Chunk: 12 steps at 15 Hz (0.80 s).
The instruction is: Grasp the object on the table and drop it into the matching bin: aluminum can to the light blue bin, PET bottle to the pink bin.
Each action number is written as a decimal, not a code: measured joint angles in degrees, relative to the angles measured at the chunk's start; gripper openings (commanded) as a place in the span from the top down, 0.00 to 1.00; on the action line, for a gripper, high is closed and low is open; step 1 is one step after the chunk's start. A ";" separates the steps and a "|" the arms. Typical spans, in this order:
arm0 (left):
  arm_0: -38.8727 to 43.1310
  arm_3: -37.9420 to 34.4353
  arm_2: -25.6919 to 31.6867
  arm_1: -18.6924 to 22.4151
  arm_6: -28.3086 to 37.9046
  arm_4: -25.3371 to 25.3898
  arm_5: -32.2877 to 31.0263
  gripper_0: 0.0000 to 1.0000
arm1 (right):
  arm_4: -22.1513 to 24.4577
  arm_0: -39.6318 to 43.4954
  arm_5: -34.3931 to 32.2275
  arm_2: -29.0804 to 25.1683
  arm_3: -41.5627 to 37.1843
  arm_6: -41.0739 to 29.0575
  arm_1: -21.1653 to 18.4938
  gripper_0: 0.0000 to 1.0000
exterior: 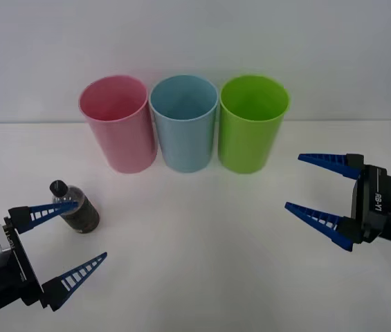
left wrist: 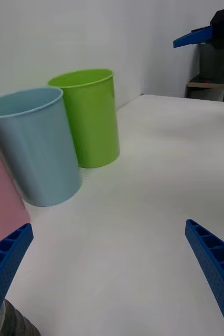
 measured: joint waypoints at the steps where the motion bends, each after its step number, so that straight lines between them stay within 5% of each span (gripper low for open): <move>1: 0.00 0.00 0.00 0.00 0.00 0.00 0.00 0.00 | 0.00 0.00 0.00 0.00 0.00 0.00 0.00 0.00; 9: 2.65 -0.86 2.23 -3.09 -1.43 2.97 -0.03 0.00 | 0.00 0.00 0.00 0.00 0.01 0.00 0.00 0.00; 12: 3.45 1.32 4.14 -8.45 -2.20 0.16 0.74 0.00 | -0.01 0.00 0.00 0.00 0.01 0.00 0.00 0.00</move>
